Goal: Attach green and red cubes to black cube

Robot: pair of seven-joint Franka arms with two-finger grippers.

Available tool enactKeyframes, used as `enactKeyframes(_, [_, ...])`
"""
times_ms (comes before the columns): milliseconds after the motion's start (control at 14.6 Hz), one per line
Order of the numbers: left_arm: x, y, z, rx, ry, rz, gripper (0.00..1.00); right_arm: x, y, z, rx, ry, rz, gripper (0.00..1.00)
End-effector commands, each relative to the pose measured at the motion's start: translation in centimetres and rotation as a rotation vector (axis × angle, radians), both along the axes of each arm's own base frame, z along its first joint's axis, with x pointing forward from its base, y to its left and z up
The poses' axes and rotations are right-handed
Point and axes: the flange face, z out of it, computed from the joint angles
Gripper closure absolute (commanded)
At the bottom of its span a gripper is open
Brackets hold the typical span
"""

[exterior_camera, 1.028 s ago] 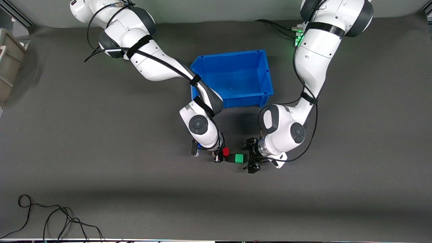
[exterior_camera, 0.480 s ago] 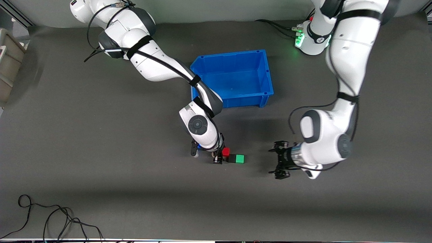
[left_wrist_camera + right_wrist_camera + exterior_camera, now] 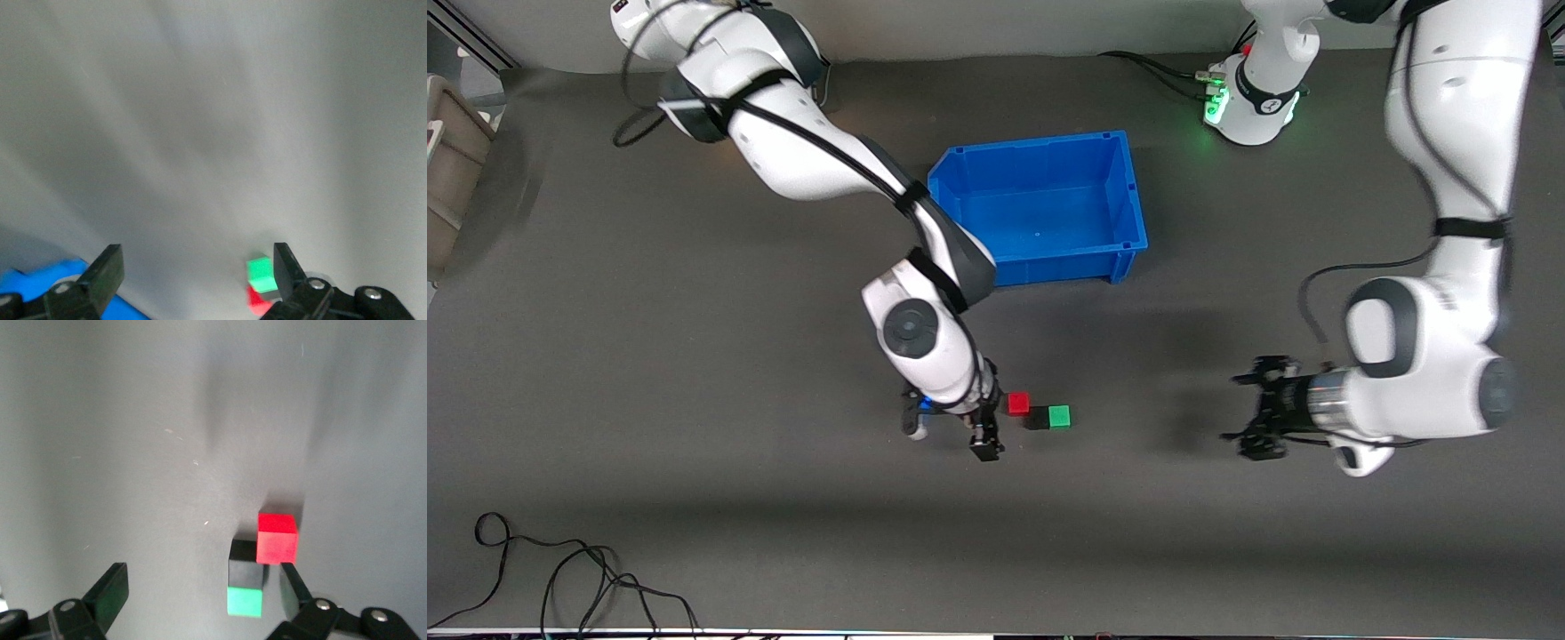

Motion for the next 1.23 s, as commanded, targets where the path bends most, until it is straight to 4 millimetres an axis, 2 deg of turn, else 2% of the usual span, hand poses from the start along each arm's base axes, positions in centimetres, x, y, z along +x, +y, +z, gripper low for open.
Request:
enactKeyframes(0, [-1.9,4.2,3.8,0.067,-0.028,-0.167,0.0,0.4,-5.4,7.7,-0.037,0.052,0.11,0.0])
enactKeyframes(137, [-2.8,7.6,6.5,0.067,-0.068,-0.286,0.0,0.1,-9.5,13.0,-0.055,0.088,0.242,0.0])
enactKeyframes(274, [-3.9,9.5,8.9,0.072,-0.1,-0.443,0.0,-0.5,-14.9,18.5,-0.076,0.108,0.378,0.0])
enactKeyframes(480, [-5.1,9.9,11.9,0.103,-0.126,-0.595,0.0,-2.0,-22.9,24.5,-0.095,0.139,0.623,0.0])
enactKeyframes(617, [-6.1,9.7,14.3,0.115,-0.151,-0.705,0.0,-3.1,-29.0,27.3,-0.089,0.163,0.775,0.0])
enactKeyframes(754, [-7.0,9.3,17.2,0.148,-0.199,-0.863,0.0,-4.0,-34.4,29.2,-0.083,0.149,0.911,0.0])
enactKeyframes(891, [-7.8,9.2,19.3,0.163,-0.237,-1.004,0.0,-4.6,-38.8,30.0,-0.1,0.118,1.049,0.01])
enactKeyframes(960, [-8.2,9.1,20.2,0.168,-0.251,-1.015,0.0,-4.4,-41.1,30.1,-0.131,0.117,1.121,0.01])
enactKeyframes(1165, [-9.7,8.5,22.6,0.189,-0.277,-1.027,0.0,-4.0,-44.3,29.8,-0.19,0.11,1.283,0.01])
